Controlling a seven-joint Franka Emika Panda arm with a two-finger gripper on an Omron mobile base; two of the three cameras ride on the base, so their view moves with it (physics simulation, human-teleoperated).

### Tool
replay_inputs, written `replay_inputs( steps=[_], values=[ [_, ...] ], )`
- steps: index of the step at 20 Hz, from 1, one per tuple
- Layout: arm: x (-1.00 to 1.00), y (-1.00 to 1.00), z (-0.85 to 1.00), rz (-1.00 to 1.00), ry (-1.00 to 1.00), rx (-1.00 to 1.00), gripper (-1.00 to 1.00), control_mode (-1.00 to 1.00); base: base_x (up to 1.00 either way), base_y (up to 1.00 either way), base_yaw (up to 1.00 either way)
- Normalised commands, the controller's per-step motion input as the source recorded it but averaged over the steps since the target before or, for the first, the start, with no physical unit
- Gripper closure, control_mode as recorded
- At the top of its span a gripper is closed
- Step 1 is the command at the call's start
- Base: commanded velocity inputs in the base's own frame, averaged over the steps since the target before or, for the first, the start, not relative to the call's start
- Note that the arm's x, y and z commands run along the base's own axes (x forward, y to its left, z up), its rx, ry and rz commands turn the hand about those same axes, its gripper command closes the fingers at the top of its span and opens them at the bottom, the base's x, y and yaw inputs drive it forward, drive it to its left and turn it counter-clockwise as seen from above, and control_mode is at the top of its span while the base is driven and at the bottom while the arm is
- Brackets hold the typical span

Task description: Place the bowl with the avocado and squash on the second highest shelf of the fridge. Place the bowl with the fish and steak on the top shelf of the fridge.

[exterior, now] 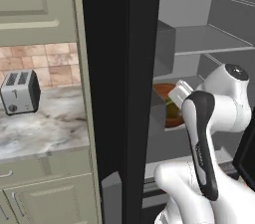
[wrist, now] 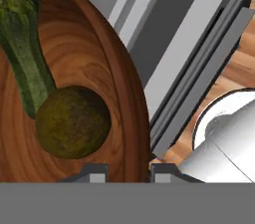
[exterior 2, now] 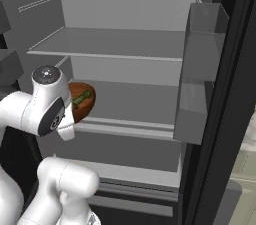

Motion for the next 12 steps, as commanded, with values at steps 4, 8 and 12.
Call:
replay_inputs(
  steps=[4, 8, 12],
  values=[
    [1.00, -0.12, -0.31, -0.18, 0.02, 0.04, 1.00, -1.00, 0.00, 0.00, 0.00],
    [1.00, -0.12, -0.61, -0.14, 0.03, 0.00, 1.00, -1.00, 0.00, 0.00, 0.00],
    [1.00, -0.01, -0.27, -0.13, 0.00, 0.00, 1.00, -1.00, 0.00, 0.00, 0.00]
  ],
)
